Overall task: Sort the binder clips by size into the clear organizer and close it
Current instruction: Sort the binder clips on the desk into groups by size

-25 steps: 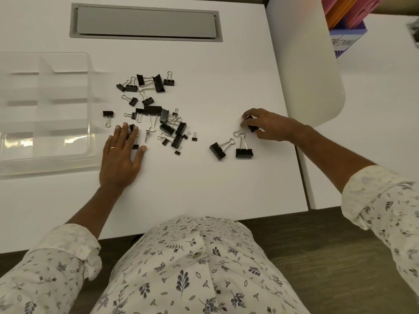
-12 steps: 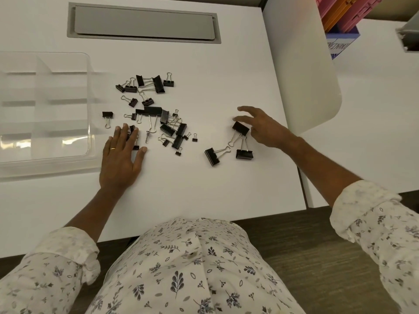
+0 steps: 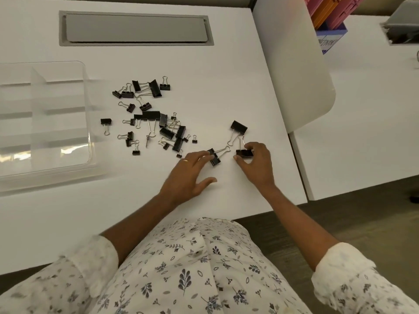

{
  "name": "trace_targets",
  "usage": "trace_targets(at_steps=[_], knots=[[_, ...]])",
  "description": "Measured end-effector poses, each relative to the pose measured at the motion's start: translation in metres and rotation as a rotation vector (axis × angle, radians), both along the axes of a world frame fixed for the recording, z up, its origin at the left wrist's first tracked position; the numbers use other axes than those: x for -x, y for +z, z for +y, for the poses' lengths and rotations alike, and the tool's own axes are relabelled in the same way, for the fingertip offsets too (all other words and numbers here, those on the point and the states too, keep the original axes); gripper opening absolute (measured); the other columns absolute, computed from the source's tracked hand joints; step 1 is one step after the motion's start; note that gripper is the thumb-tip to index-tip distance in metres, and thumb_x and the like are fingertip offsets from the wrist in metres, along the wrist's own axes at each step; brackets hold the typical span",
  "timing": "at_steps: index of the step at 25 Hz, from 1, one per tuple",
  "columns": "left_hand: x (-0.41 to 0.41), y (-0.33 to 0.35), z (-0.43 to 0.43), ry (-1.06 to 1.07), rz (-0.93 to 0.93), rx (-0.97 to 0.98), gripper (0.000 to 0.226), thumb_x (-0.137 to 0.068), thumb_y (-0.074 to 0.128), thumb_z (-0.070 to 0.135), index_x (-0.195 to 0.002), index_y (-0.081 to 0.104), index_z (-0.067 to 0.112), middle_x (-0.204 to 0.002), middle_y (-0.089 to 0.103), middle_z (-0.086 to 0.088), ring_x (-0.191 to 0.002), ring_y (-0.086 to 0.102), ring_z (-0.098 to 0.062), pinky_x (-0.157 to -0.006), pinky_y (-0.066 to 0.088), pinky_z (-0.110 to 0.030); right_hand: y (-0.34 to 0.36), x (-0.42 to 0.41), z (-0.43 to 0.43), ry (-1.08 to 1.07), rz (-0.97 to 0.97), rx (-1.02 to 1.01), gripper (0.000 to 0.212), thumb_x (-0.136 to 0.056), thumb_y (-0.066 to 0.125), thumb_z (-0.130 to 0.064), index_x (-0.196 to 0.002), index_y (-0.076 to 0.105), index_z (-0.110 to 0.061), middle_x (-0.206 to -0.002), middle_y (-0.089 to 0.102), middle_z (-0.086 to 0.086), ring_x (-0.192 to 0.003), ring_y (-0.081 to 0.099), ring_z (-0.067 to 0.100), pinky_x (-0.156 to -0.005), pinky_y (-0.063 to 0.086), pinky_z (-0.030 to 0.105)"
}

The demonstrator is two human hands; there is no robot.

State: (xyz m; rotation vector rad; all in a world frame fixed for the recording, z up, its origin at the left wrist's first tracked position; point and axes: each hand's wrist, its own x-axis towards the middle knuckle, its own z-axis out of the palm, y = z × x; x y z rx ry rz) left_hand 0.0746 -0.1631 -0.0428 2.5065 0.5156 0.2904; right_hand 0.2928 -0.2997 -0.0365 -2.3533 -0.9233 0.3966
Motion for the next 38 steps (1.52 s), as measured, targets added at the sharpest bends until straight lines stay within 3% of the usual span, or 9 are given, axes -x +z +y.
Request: trace_targets(at_steps=[4,10,13,16,20,24,27,33,38], knots=[[-0.034,0.000,0.003,-0.034,0.061,0.002,0.063,-0.092,0.069,0.045,-0.144,0.051,0.014,-0.146,0.050,-0.007,-0.130,0.050,-0.029,-0.099,0.052,-0.043,0.003,0.013,-0.007,0.026,-0.046,0.003,0.044,-0.083,0.076,-0.019,-0.123,0.060,-0.012,-0.121,0.059,0.004,-0.109,0.052,0.019,-0.089,0.039,0.021],[-0.055,-0.002,0.019,0.046,0.053,0.103,0.044,-0.095,0.069,0.025,-0.135,0.058,0.013,-0.140,0.053,-0.007,-0.125,0.052,-0.028,-0.099,0.051,-0.044,0.002,0.012,-0.017,0.083,-0.049,-0.010,0.048,-0.083,0.072,-0.012,-0.127,0.056,-0.015,-0.131,0.054,0.001,-0.117,0.050,0.018,-0.101,0.043,0.026],[-0.057,-0.002,0.018,0.047,0.020,0.118,0.045,-0.095,0.069,0.029,-0.135,0.057,0.013,-0.140,0.053,-0.006,-0.126,0.052,-0.026,-0.101,0.051,-0.043,0.002,0.008,-0.019,0.086,-0.021,-0.018,0.049,-0.086,0.073,-0.017,-0.131,0.054,-0.015,-0.138,0.051,0.000,-0.126,0.046,0.013,-0.107,0.037,0.021],[-0.048,-0.003,0.014,0.083,-0.008,0.034,0.053,-0.096,0.063,0.045,-0.140,0.053,0.016,-0.143,0.052,-0.006,-0.131,0.050,-0.023,-0.106,0.046,-0.036,0.005,0.009,-0.019,0.073,-0.038,-0.058,0.047,-0.090,0.072,-0.025,-0.132,0.054,-0.017,-0.139,0.050,-0.001,-0.127,0.043,0.010,-0.104,0.031,0.013],[-0.013,-0.005,0.023,0.175,-0.041,-0.078,0.053,-0.099,0.060,0.044,-0.141,0.053,0.012,-0.146,0.051,-0.007,-0.140,0.044,-0.026,-0.118,0.037,-0.043,0.004,0.016,-0.005,0.110,-0.109,-0.141,0.042,-0.093,0.069,-0.020,-0.132,0.055,-0.015,-0.138,0.051,0.000,-0.130,0.044,0.016,-0.107,0.041,0.025],[0.037,-0.012,0.043,0.355,0.010,-0.149,0.057,-0.102,0.056,0.041,-0.148,0.045,0.010,-0.157,0.043,-0.007,-0.153,0.027,-0.026,-0.126,0.022,-0.048,0.002,0.034,0.034,0.232,-0.133,-0.200,0.036,-0.093,0.066,-0.014,-0.128,0.060,-0.013,-0.139,0.054,0.003,-0.133,0.045,0.019,-0.111,0.041,0.032],[0.062,-0.012,0.062,0.463,0.048,-0.167,0.059,-0.104,0.050,0.043,-0.150,0.042,0.008,-0.159,0.040,-0.010,-0.155,0.024,-0.027,-0.126,0.022,-0.050,0.009,0.051,0.075,0.370,-0.137,-0.213,0.032,-0.094,0.063,-0.013,-0.126,0.062,-0.012,-0.137,0.056,0.005,-0.130,0.048,0.022,-0.109,0.043,0.036],[0.083,-0.023,0.077,0.476,0.254,-0.155,0.067,-0.106,0.033,0.054,-0.161,0.024,0.018,-0.171,0.013,-0.008,-0.159,0.002,-0.024,-0.128,0.014,-0.052,0.025,0.080,0.171,0.658,-0.110,0.044,0.052,-0.099,0.059,-0.017,-0.149,0.046,-0.012,-0.155,0.042,0.012,-0.140,0.040,0.032,-0.116,0.034,0.040],[0.098,-0.033,0.067,0.444,0.298,-0.203,0.067,-0.106,0.025,0.055,-0.163,0.013,0.023,-0.172,0.003,-0.005,-0.159,-0.007,-0.023,-0.128,0.009,-0.053,0.019,0.093,0.227,0.765,-0.277,0.231,0.065,-0.099,0.058,-0.027,-0.157,0.030,-0.016,-0.161,0.034,0.011,-0.146,0.035,0.032,-0.120,0.025,0.051]])
